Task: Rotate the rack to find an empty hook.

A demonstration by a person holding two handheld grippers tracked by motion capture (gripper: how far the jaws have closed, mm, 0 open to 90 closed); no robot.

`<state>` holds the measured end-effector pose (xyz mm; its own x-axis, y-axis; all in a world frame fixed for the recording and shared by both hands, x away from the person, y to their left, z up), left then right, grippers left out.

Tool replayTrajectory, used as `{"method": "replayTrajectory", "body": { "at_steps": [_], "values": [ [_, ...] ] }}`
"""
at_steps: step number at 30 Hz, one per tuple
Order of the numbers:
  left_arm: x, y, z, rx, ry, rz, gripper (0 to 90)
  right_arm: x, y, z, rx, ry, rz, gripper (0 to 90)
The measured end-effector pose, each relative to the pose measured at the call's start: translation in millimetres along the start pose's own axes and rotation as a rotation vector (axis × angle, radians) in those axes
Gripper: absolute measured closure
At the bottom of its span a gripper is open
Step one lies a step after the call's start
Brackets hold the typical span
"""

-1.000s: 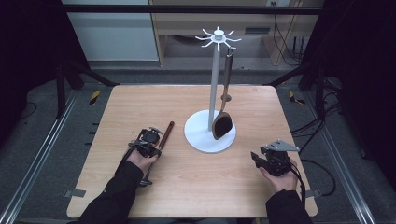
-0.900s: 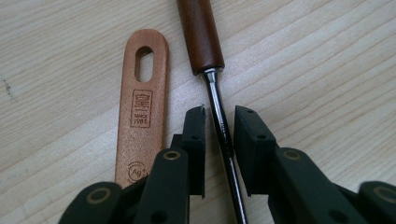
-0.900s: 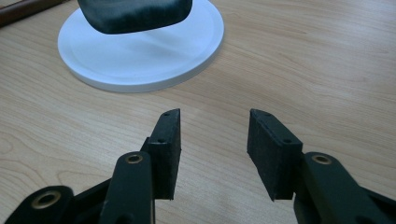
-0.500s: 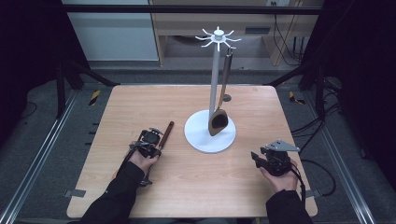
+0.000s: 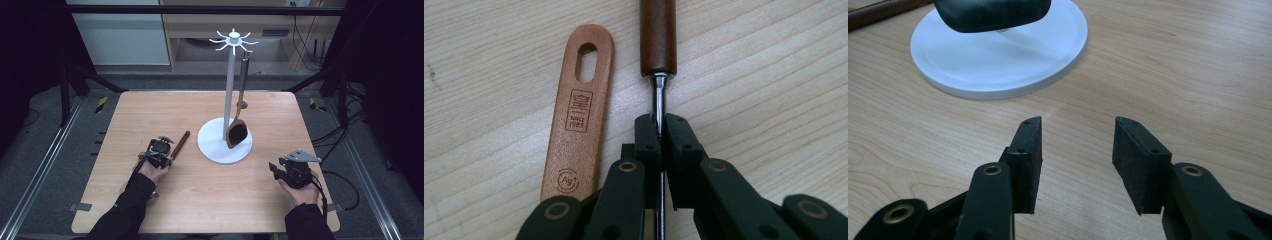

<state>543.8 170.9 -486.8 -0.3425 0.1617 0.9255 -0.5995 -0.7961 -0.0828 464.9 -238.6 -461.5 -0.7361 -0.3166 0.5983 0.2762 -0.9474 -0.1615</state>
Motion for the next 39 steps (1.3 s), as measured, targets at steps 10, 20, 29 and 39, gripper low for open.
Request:
{"method": "replayTrajectory", "body": {
  "at_steps": [10,20,29,39],
  "values": [
    [15.1,-2.0,-1.3,-0.007,0.068,-0.024,85.4,0.3,0.4,0.1,-0.004,0.002,0.000,55.4],
    [33.8,-3.9,-12.2,-0.021,0.157,-0.038,85.5,0.6,0.8,0.0,-0.011,0.003,-0.003,55.5],
    [50.4,-8.1,-24.0,-0.019,0.251,-0.055,85.5,1.5,2.0,0.2,-0.006,0.008,-0.006,55.8],
    [74.4,-8.5,-31.1,-0.029,0.342,-0.072,85.5,2.1,1.9,0.1,-0.009,0.007,-0.003,56.0]
  ]
}}
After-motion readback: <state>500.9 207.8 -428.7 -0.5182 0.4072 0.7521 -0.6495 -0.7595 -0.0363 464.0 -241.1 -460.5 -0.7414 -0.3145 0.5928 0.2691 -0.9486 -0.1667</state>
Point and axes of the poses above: each handheld gripper's, and its own axes: x roughly backward along the jaws, z roughly out of its top, y roughly to its right, the point moved 2 cm from there along -x, roughly forward along the jaws, and after that the axes turned 12 degrees about -x, right-handed, at the moved point
